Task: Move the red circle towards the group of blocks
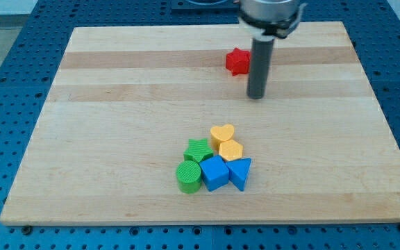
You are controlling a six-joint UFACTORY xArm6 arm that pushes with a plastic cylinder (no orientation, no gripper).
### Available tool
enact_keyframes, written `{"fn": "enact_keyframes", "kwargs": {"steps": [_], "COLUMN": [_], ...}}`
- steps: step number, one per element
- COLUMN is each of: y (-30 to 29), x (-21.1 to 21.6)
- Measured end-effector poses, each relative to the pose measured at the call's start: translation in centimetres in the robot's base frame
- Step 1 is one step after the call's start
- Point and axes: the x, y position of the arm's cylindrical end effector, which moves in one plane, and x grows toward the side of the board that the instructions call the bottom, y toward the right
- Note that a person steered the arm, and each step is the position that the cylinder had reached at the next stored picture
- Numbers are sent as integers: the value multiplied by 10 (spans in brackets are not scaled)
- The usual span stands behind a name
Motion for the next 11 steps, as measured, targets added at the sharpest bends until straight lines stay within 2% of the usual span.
{"fn": "enact_keyframes", "kwargs": {"steps": [2,3,4,8,11], "y": [41,35,12,2,-65], "x": [-62,-88,-95,-31,-50]}}
